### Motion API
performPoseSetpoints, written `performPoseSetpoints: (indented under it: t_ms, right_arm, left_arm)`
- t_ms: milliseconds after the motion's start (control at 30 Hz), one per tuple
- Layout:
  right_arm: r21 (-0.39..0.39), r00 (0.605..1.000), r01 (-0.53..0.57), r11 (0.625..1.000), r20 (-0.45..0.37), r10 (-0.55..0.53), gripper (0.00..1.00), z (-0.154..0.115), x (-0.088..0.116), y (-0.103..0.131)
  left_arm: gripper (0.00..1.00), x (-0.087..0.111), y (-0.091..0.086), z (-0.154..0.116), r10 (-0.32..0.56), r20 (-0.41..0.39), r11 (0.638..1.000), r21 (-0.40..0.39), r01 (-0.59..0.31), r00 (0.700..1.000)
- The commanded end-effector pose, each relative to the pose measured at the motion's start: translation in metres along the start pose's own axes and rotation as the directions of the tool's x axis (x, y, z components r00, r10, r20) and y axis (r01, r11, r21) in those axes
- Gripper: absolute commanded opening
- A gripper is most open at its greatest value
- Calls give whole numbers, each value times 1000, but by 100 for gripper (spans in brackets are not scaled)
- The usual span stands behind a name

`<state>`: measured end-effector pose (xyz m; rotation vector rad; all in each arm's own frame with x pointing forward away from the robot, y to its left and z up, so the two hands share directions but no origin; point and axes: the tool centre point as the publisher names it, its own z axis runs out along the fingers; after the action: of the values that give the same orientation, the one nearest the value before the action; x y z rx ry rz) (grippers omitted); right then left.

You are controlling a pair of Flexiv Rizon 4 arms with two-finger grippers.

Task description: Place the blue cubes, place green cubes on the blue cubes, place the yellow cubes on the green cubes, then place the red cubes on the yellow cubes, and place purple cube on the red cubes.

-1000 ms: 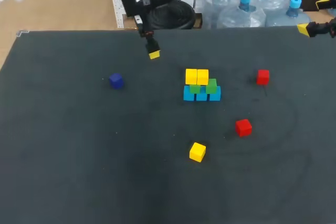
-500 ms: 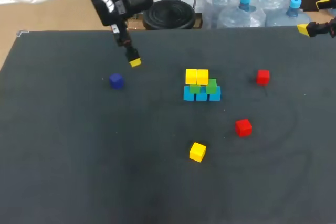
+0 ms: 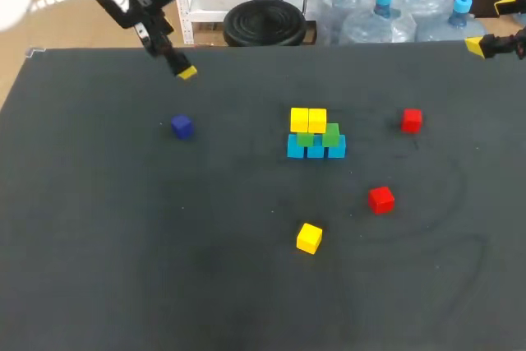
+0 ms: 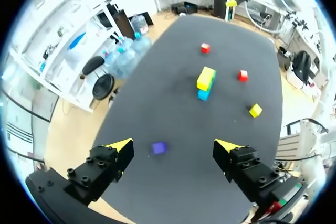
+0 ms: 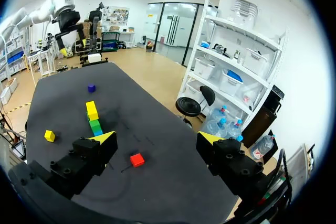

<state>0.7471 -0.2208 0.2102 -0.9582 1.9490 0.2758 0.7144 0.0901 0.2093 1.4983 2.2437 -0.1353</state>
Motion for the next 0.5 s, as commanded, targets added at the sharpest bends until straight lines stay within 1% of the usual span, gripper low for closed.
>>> performPoseSetpoints:
  t_ms: [33,233,333,500]
  right_arm:
    - [1,1000,0,1000,0,0,100,0,0,0]
    - [1,1000,0,1000,0,0,100,0,0,0]
    - [1,1000,0,1000,0,0,100,0,0,0]
    - [1,1000,0,1000,0,0,100,0,0,0]
  left_arm:
    - [100,-2,9,-2,21,153,1000,-16,-19,988]
    - [100,-14,20,-12,77,167,996,-49,-70,983]
    - [100,-16,24,-13,83,150,996,-50,-77,985]
    - [100,-16,25,-14,84,157,996,-51,-77,984]
